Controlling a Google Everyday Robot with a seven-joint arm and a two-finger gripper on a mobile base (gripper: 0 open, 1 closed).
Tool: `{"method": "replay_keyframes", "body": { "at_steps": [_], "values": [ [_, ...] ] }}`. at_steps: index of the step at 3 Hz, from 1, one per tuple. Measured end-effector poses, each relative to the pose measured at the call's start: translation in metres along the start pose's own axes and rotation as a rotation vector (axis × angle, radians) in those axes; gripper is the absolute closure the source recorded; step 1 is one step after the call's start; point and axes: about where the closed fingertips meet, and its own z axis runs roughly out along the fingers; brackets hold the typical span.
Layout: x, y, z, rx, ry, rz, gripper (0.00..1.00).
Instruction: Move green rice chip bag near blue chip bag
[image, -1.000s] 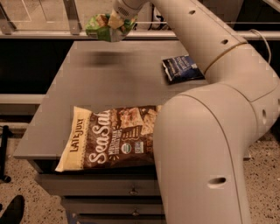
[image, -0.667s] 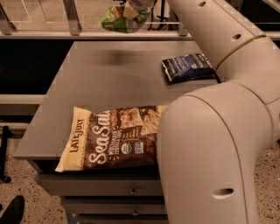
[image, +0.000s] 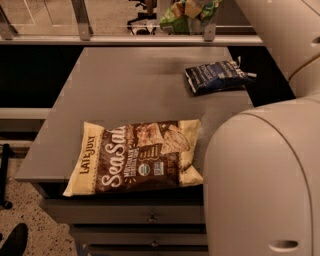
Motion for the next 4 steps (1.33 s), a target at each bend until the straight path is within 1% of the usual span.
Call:
{"method": "replay_keyframes", "body": {
  "at_steps": [1, 2, 3, 4],
  "values": [
    [0.034, -0.006, -0.010, -0.019, 0.047, -0.002, 1.00],
    [0.068, -0.005, -0.008, -0.090, 0.061, -0.017, 1.00],
    [0.086, -0.002, -0.002, -0.135, 0.051, -0.021, 1.00],
    [0.097, 0.001, 0.007, -0.166, 0.035, -0.027, 1.00]
  ]
}}
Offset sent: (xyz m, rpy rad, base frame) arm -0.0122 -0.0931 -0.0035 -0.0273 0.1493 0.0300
